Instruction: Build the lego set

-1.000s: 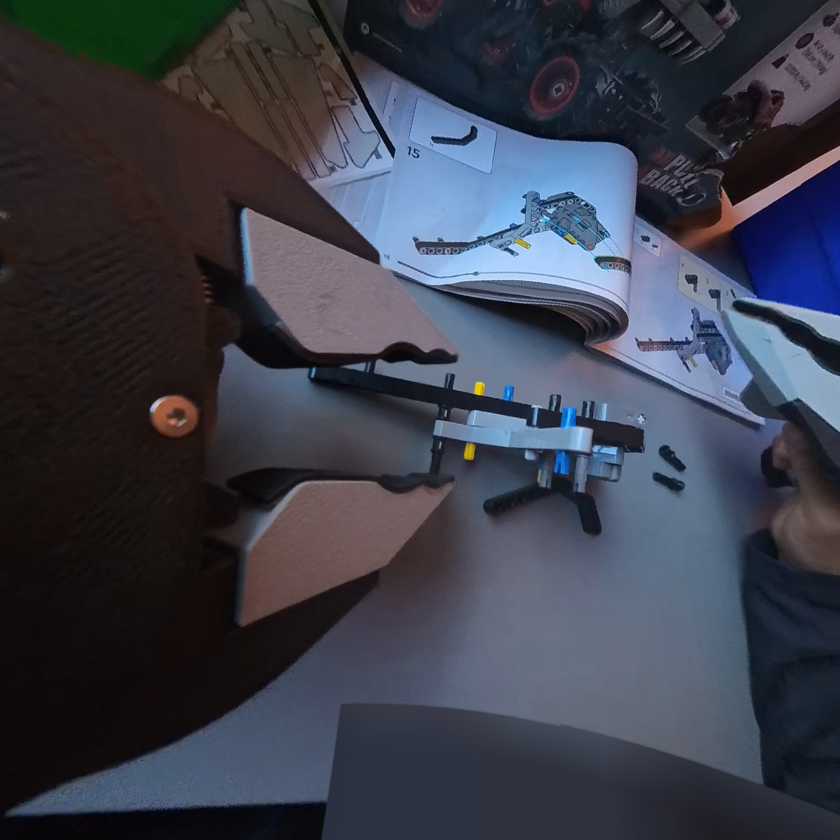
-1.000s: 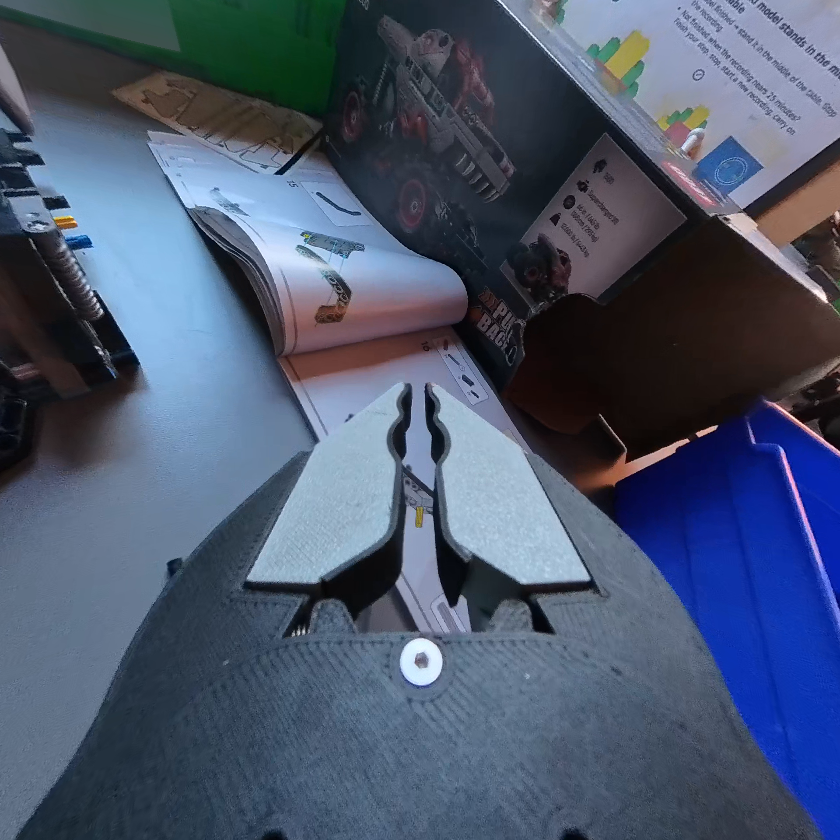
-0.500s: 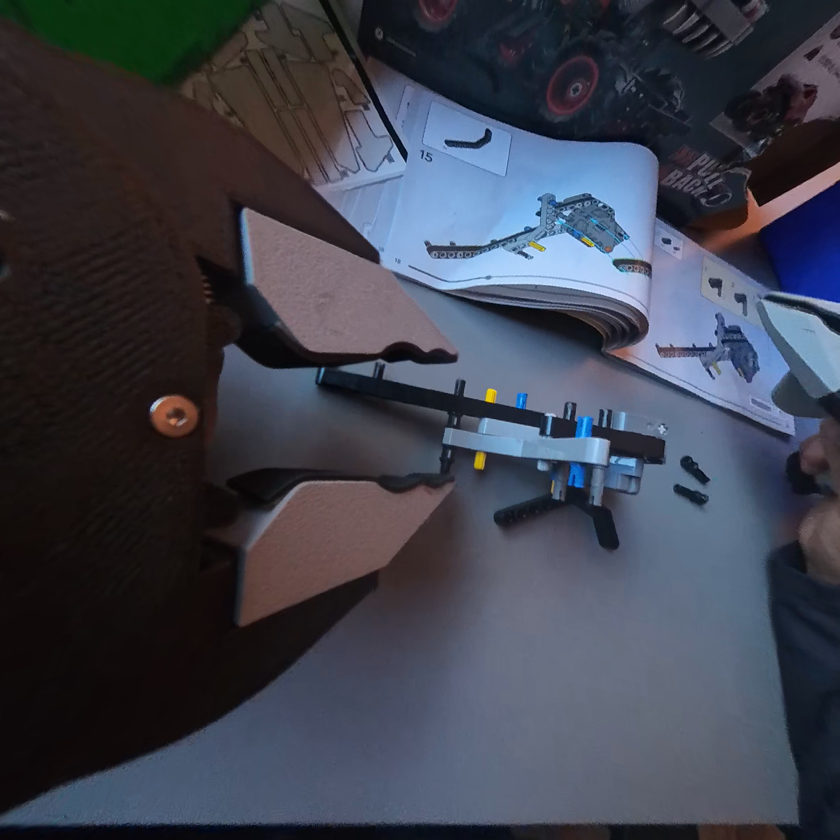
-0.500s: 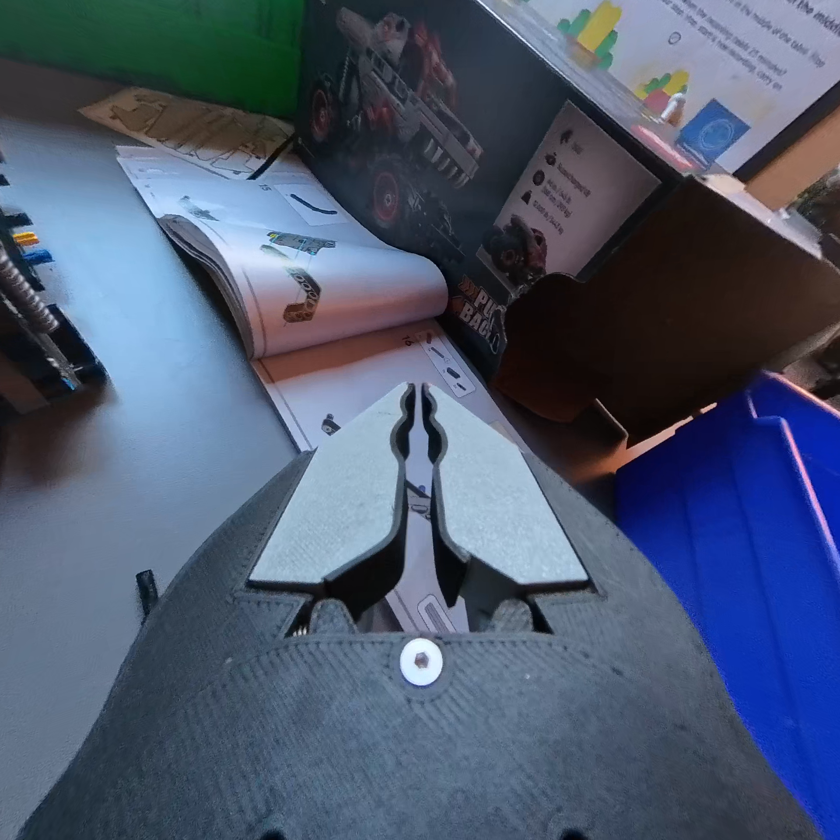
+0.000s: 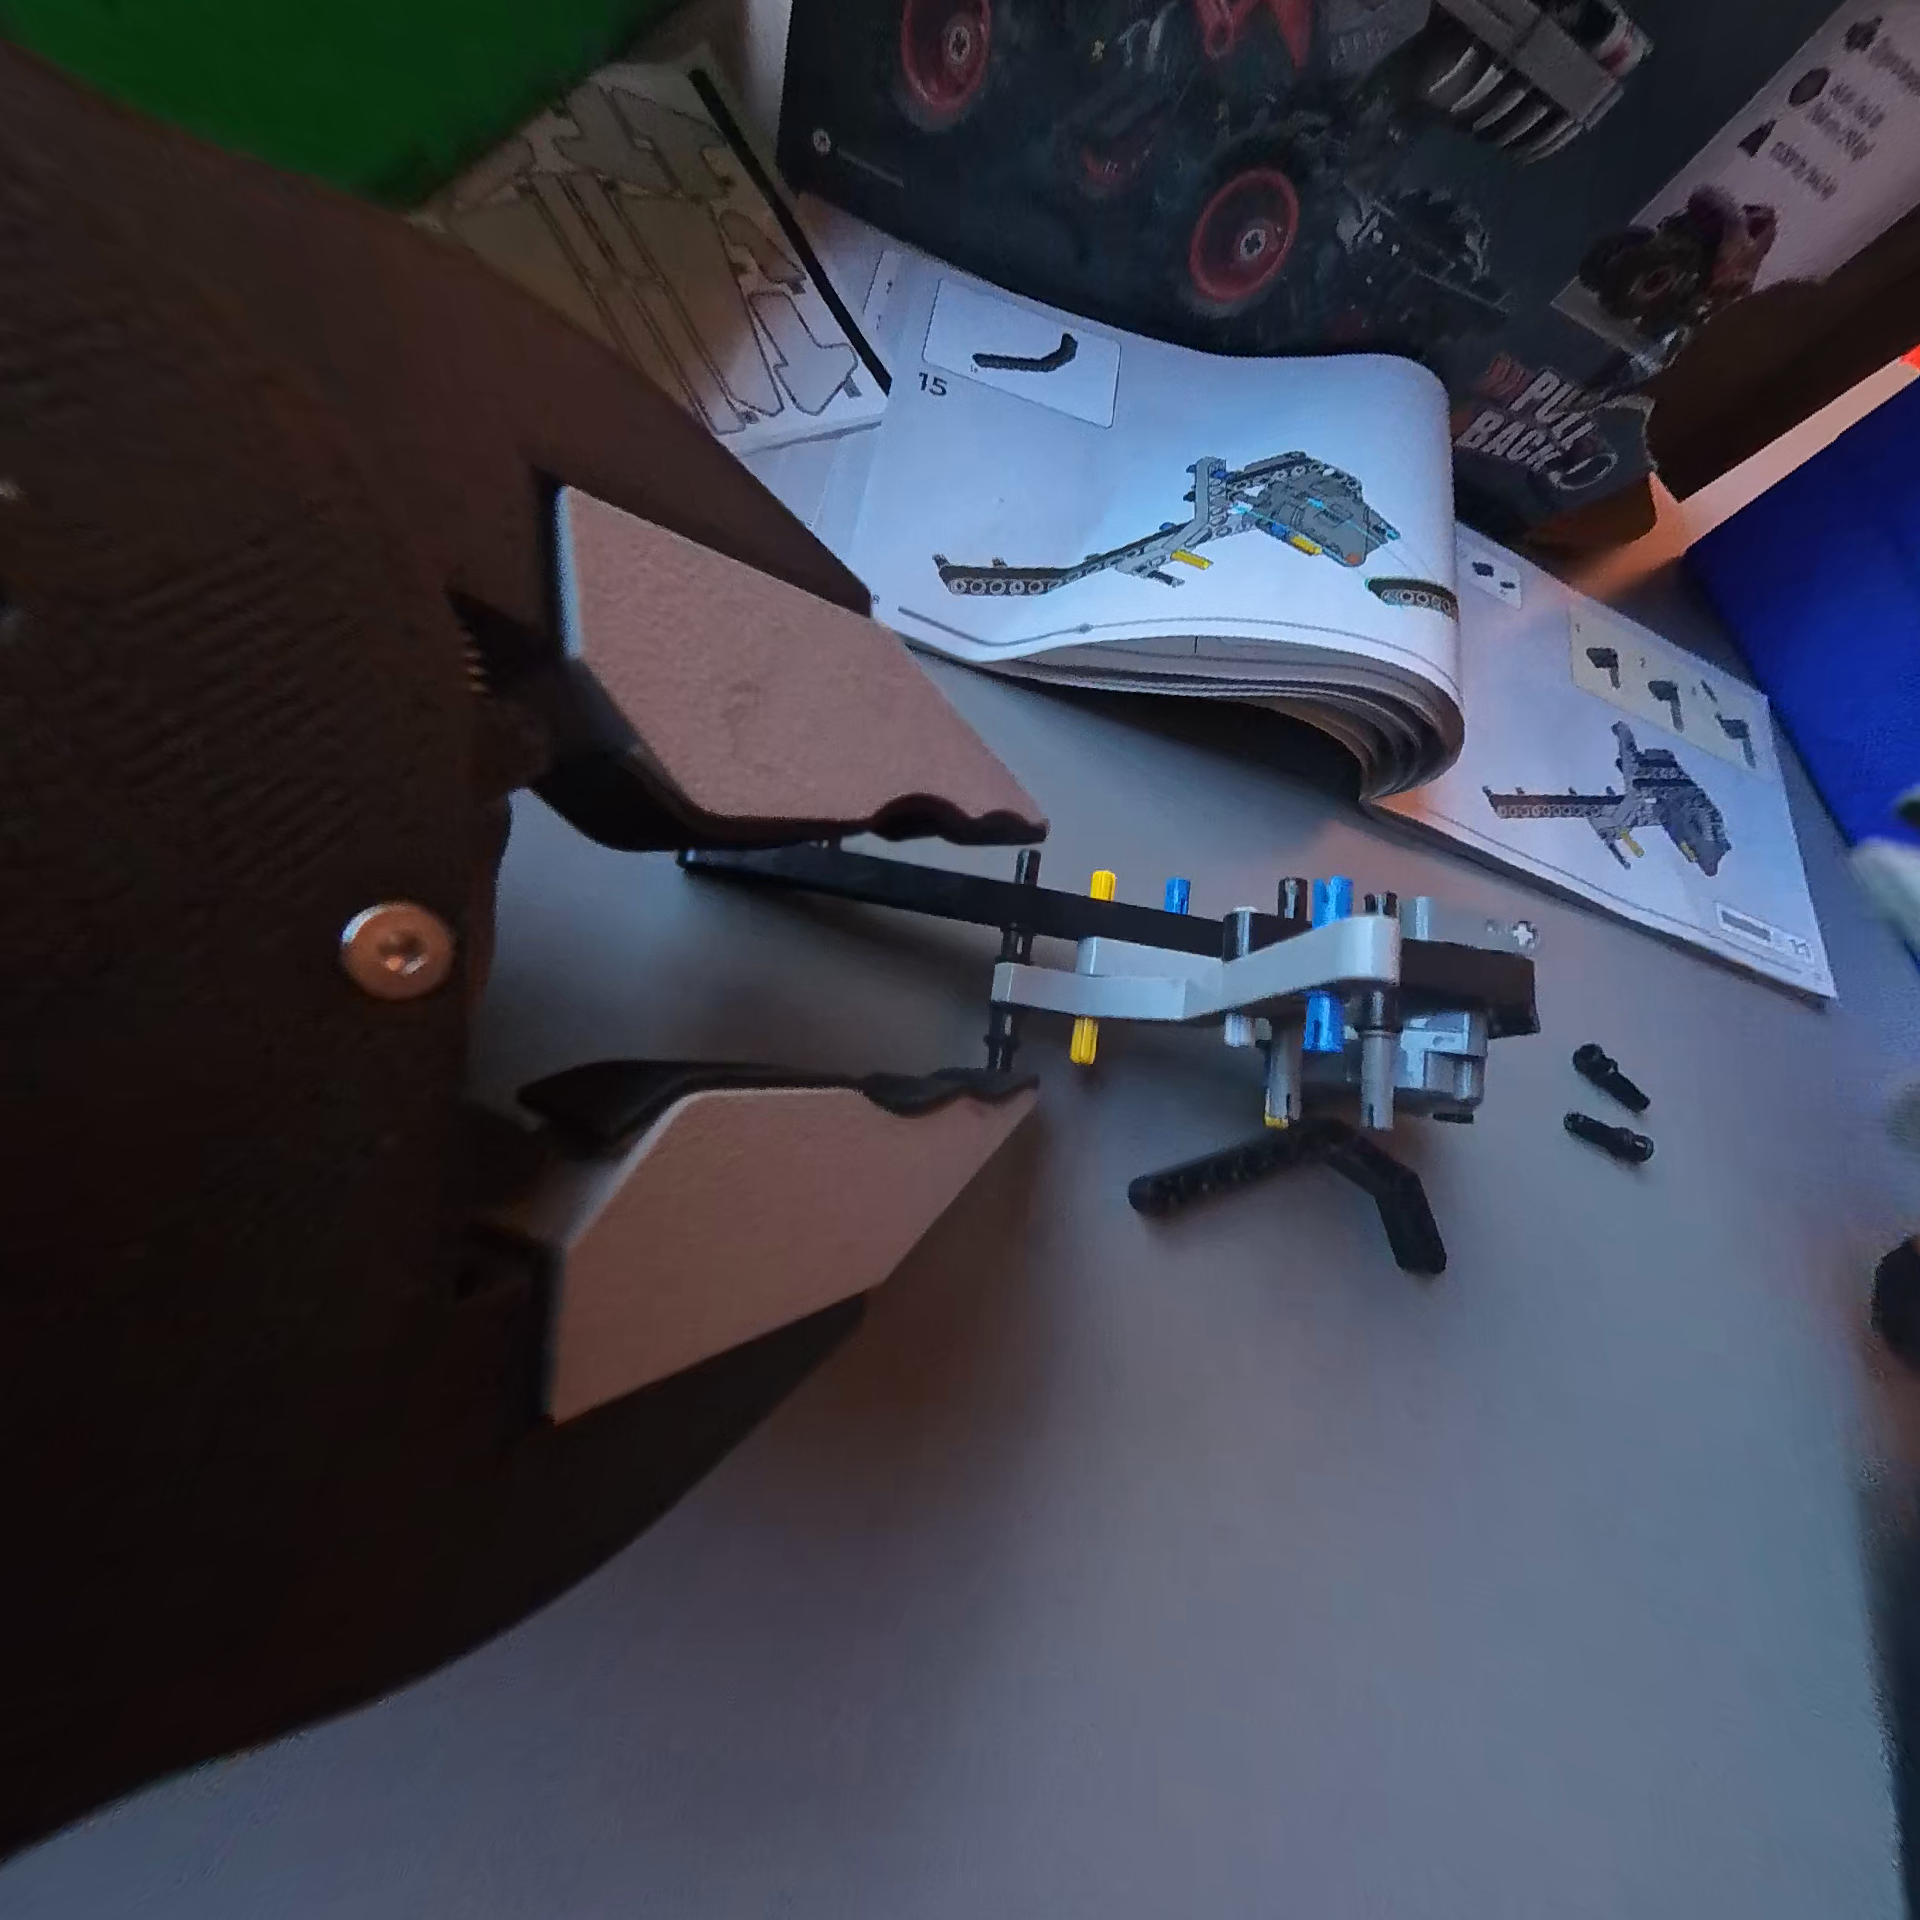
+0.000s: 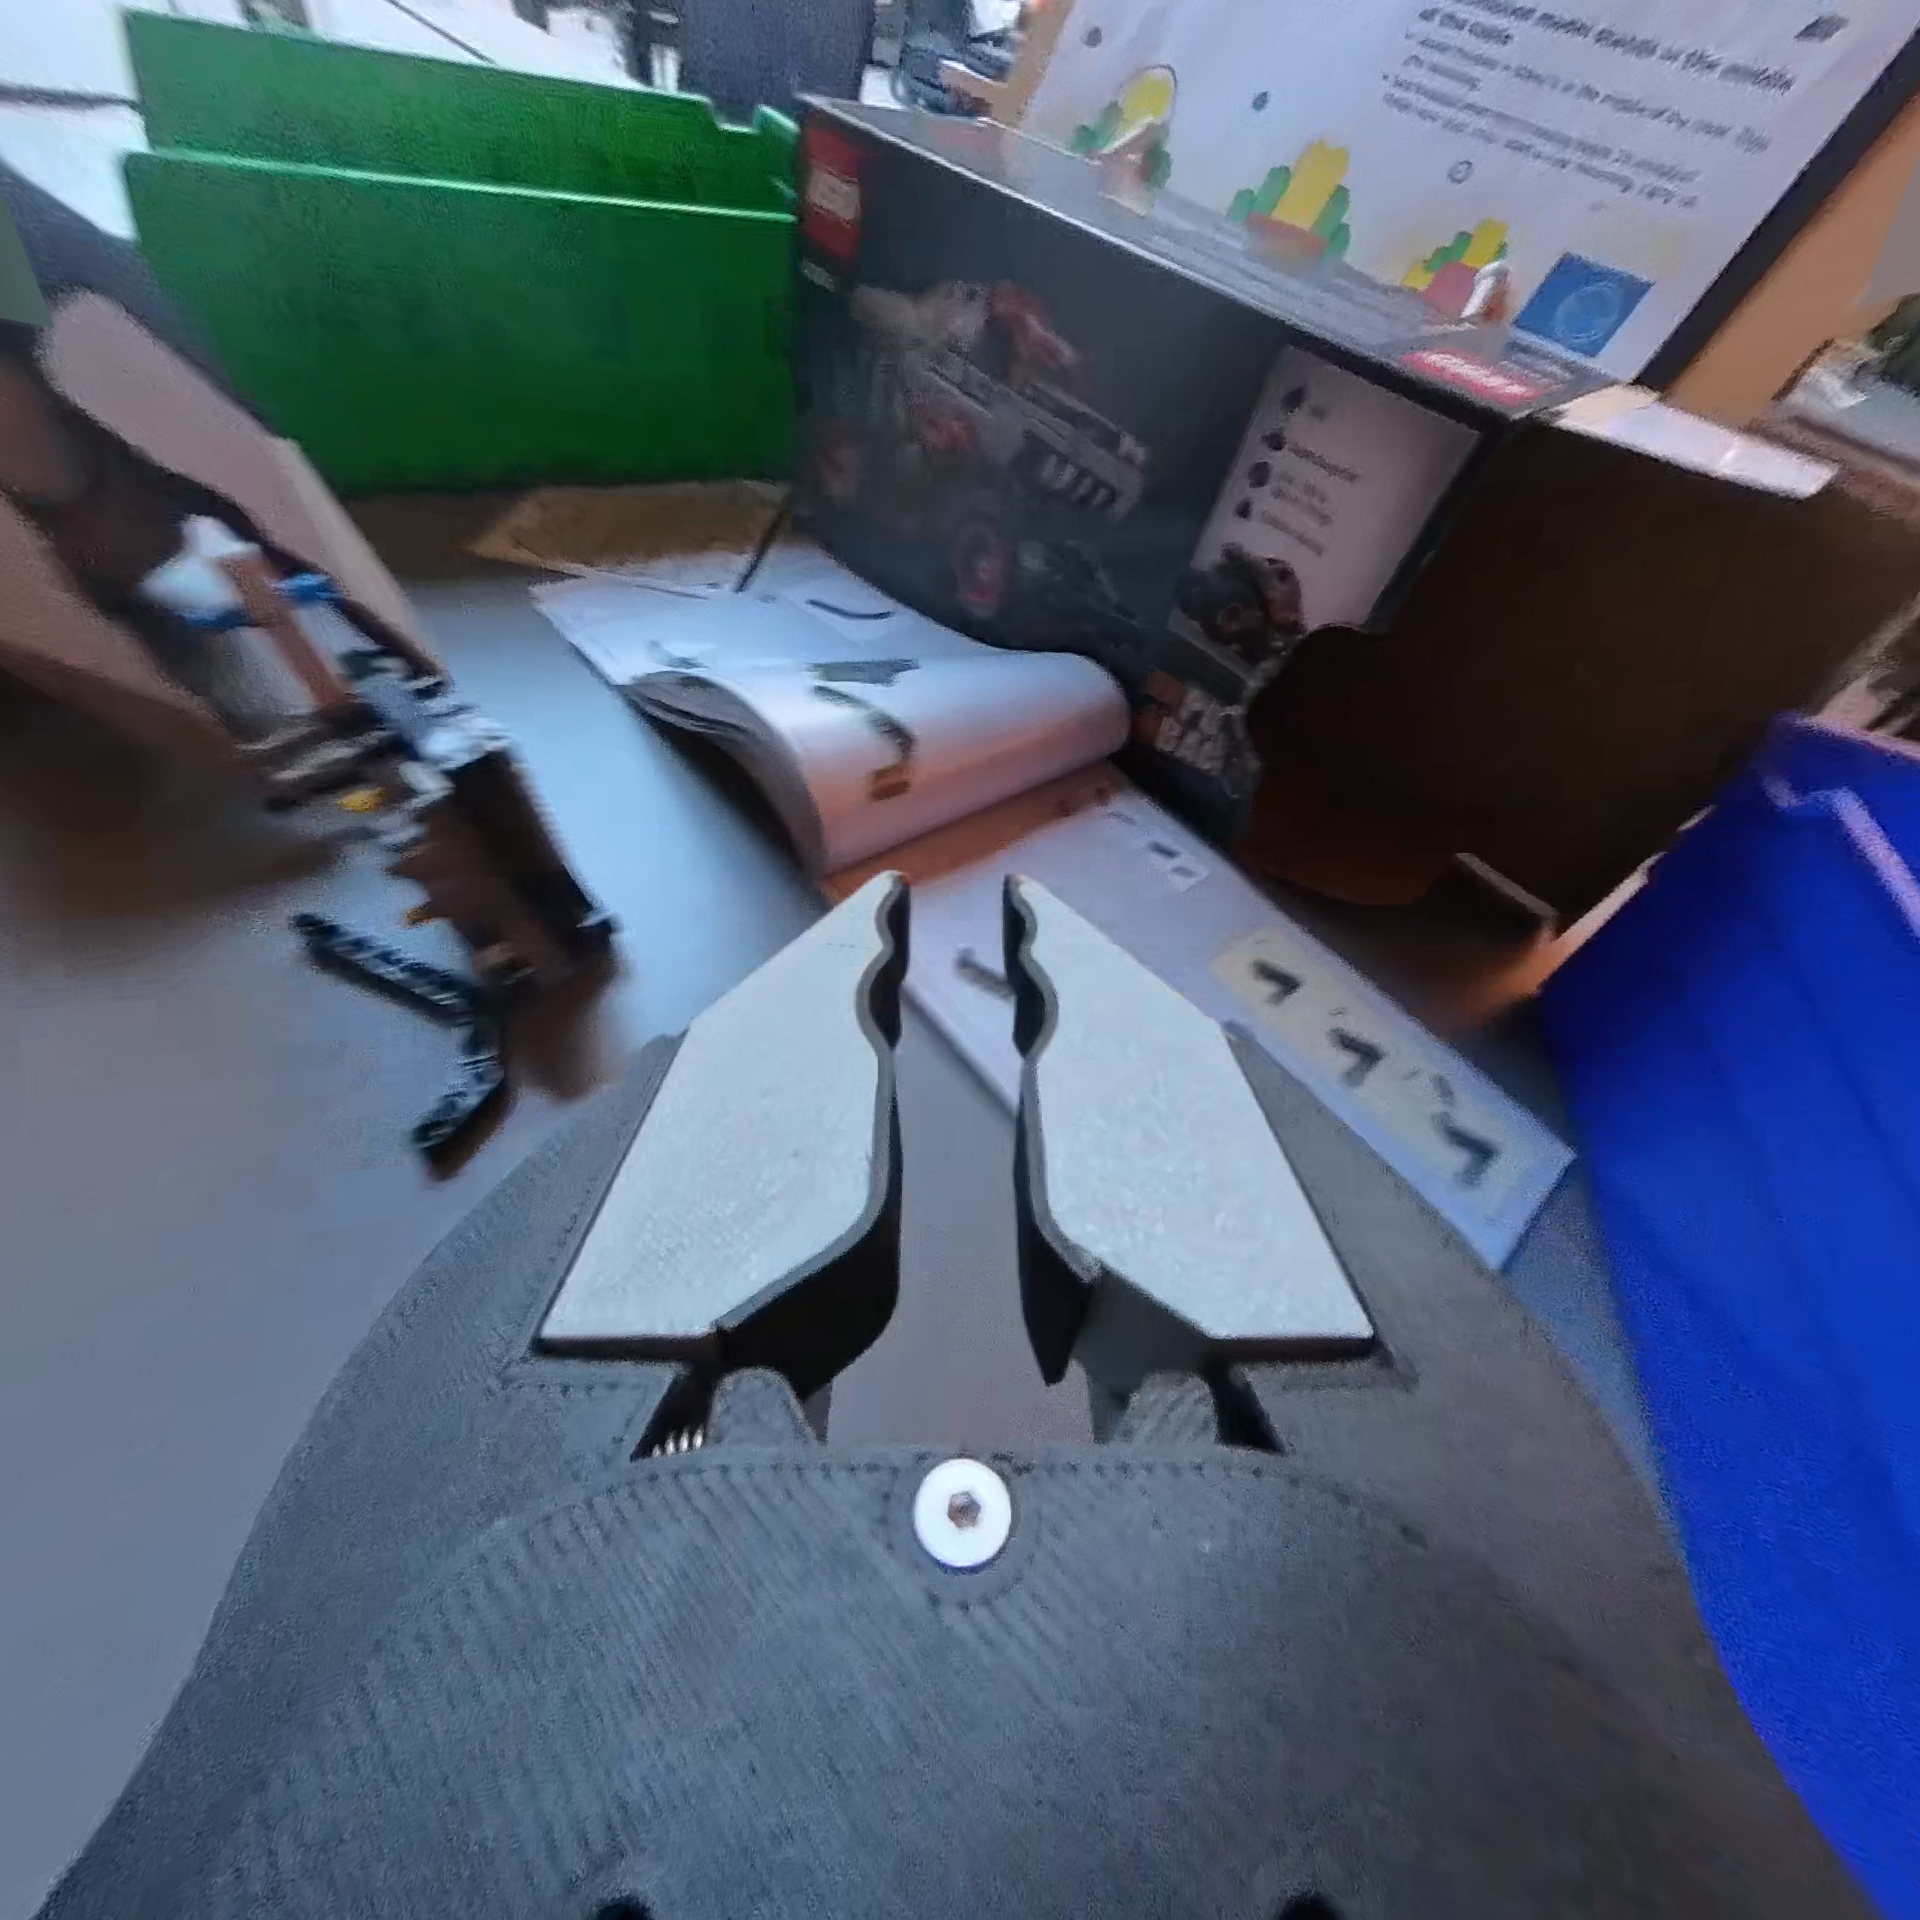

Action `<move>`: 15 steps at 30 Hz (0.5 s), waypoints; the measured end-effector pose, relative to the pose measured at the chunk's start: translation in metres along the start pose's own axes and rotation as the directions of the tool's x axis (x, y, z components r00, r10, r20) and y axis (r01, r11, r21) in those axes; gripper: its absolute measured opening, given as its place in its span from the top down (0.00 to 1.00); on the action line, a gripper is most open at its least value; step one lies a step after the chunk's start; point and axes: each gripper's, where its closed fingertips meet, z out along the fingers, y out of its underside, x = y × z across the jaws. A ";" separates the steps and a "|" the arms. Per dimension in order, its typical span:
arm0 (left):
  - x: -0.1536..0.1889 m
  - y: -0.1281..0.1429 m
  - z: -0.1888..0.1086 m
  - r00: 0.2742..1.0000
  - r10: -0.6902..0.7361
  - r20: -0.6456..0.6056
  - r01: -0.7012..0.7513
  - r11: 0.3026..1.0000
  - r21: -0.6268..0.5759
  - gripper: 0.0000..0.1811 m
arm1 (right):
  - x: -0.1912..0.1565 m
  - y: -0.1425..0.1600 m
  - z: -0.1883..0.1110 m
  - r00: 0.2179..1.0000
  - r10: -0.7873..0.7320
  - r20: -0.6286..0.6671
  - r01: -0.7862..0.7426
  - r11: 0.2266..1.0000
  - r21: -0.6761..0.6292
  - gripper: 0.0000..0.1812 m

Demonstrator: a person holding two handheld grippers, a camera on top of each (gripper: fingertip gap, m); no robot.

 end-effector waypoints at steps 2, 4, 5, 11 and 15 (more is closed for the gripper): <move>-0.001 -0.001 -0.002 1.000 -0.008 -0.007 0.008 1.000 0.016 0.78 | -0.021 0.004 -0.011 0.999 0.024 0.028 -0.024 1.000 -0.001 0.91; -0.001 0.000 -0.003 0.999 -0.031 -0.024 0.031 0.999 0.008 0.78 | -0.040 0.006 -0.021 0.999 0.019 0.041 -0.019 1.000 -0.007 0.90; 0.001 -0.001 -0.003 0.999 -0.039 -0.035 0.039 0.999 0.009 0.77 | -0.051 0.007 -0.024 0.998 0.021 0.056 -0.020 1.000 -0.012 0.90; 0.001 -0.009 -0.004 0.998 -0.048 -0.026 0.050 0.997 0.059 0.82 | -0.097 0.028 -0.014 0.992 0.080 0.096 -0.063 0.984 -0.168 0.83; -0.002 -0.012 -0.005 0.995 -0.095 -0.030 0.097 0.992 0.078 0.82 | -0.106 0.035 -0.002 0.996 0.034 0.088 -0.011 0.970 -0.245 0.82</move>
